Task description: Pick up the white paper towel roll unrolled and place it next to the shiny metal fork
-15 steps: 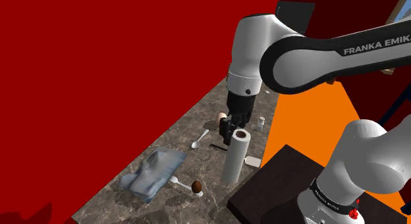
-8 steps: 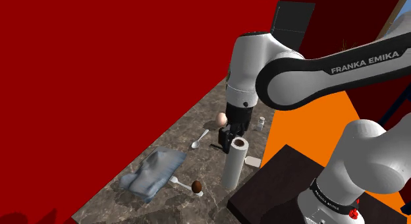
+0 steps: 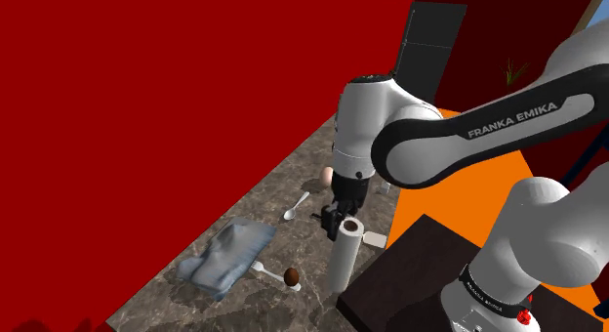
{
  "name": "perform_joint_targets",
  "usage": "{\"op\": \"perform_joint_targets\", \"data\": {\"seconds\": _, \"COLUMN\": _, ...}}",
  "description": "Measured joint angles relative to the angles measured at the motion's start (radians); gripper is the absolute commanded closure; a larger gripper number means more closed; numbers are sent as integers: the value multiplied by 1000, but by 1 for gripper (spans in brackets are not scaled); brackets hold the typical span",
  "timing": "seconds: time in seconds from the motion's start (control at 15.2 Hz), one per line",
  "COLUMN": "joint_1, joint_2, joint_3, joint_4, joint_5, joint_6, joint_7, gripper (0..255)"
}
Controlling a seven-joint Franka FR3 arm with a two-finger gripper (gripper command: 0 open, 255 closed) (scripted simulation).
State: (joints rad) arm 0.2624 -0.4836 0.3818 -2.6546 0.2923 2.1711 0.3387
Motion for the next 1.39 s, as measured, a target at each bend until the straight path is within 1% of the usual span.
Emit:
{"op": "perform_joint_targets", "data": {"seconds": 0.46, "joint_1": -3, "joint_2": 67, "joint_3": 19, "joint_4": -47, "joint_5": 7, "joint_6": 113, "joint_7": -5, "gripper": 255}}
{"op": "perform_joint_targets", "data": {"seconds": 0.73, "joint_1": -6, "joint_2": 118, "joint_3": 32, "joint_4": -68, "joint_5": 9, "joint_6": 195, "joint_7": -5, "gripper": 255}}
{"op": "perform_joint_targets", "data": {"seconds": 1.12, "joint_1": -11, "joint_2": 190, "joint_3": 49, "joint_4": -96, "joint_5": 6, "joint_6": 285, "joint_7": -2, "gripper": 255}}
{"op": "perform_joint_targets", "data": {"seconds": 1.19, "joint_1": -11, "joint_2": 190, "joint_3": 49, "joint_4": -96, "joint_5": 6, "joint_6": 285, "joint_7": -2, "gripper": 0}}
{"op": "perform_joint_targets", "data": {"seconds": 1.32, "joint_1": -3, "joint_2": 171, "joint_3": 45, "joint_4": -103, "joint_5": 13, "joint_6": 273, "joint_7": -15, "gripper": 0}}
{"op": "perform_joint_targets", "data": {"seconds": 1.39, "joint_1": 13, "joint_2": 122, "joint_3": 37, "joint_4": -117, "joint_5": 29, "joint_6": 241, "joint_7": -35, "gripper": 0}}
